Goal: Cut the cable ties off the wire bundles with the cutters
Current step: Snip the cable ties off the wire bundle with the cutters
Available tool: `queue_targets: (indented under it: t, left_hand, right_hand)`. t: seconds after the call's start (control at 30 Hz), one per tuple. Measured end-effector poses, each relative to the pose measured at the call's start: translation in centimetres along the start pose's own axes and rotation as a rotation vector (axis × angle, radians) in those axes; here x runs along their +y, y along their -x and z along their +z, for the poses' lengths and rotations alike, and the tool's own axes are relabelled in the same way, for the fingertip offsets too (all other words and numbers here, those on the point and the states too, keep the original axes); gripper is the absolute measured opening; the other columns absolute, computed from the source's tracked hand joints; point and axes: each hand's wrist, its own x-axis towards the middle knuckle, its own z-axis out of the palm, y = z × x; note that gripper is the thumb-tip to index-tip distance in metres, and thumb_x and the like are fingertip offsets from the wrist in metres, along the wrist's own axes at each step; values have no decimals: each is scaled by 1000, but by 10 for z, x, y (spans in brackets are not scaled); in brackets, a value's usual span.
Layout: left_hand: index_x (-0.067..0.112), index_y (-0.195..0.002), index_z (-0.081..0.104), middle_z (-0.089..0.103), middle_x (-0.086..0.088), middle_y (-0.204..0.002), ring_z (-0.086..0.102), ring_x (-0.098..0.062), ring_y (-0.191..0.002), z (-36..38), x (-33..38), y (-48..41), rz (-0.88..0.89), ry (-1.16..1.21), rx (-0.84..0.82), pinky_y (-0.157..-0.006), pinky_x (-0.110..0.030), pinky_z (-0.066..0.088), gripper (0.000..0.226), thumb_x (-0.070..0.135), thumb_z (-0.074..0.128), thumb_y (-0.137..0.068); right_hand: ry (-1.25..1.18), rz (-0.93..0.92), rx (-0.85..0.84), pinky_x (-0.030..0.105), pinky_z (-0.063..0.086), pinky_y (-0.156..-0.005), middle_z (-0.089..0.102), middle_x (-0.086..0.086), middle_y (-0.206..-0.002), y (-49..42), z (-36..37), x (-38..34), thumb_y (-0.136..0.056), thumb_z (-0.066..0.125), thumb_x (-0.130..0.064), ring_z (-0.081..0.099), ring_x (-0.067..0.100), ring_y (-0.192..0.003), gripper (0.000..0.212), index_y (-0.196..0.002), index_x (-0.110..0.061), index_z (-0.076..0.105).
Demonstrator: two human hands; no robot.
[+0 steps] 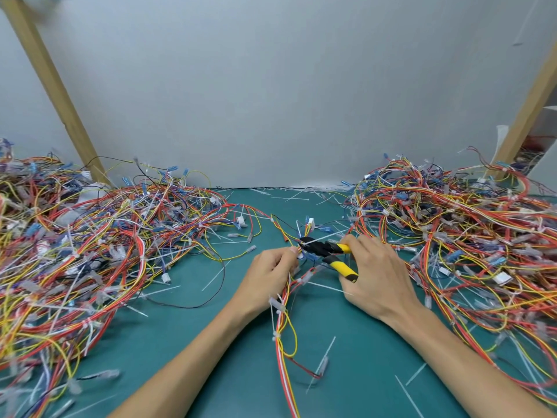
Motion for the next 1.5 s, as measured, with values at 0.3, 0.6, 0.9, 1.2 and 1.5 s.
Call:
queue_targets:
  t: [0.3,0.6,0.9,1.2,1.5]
  left_hand:
    - [24,-56,33,28,9,-53,25,-13,-53,1,-6,-2,-11,50,-41,-61,-33,27,43,44,36,-93]
    - [27,-54,36,29,11,-50,26,-11,-49,0,-6,-3,-14,59,-75,-61,-35,27,45,49,35,-93]
    - [25,-56,37,31,10,-52,27,-13,-51,0,-6,-2,-10,48,-82,-63,-34,30,45,48,35,-94]
    - [12,-61,36,32,3,-55,27,-15,-53,-1,-3,1,10,10,-75,-60,-34,25,49,47,34,-95]
    - [20,-60,36,31,11,-48,27,-10,-47,-2,2,3,22,-22,-85,-54,-31,24,47,32,36,-105]
  right_hand:
    - [-37,1,14,30,28,-66,43,-11,-76,1,-3,-3,-77,68,-32,40,18,-72,32,-105,-20,58]
    - [-60,-3,39,28,26,-64,43,-13,-77,2,-2,-2,-73,70,-28,39,18,-70,32,-102,-21,59]
    - [-89,8,-3,29,30,-52,53,-5,-65,2,-4,-2,-77,61,-28,47,24,-62,19,-79,-28,42]
    - [-3,33,-10,25,19,-47,39,-5,-50,0,-3,1,-68,57,-28,44,26,-53,15,-71,-21,43]
    - [1,31,9,25,20,-47,38,-3,-49,0,-2,3,-63,45,-34,45,26,-53,17,-71,-19,45]
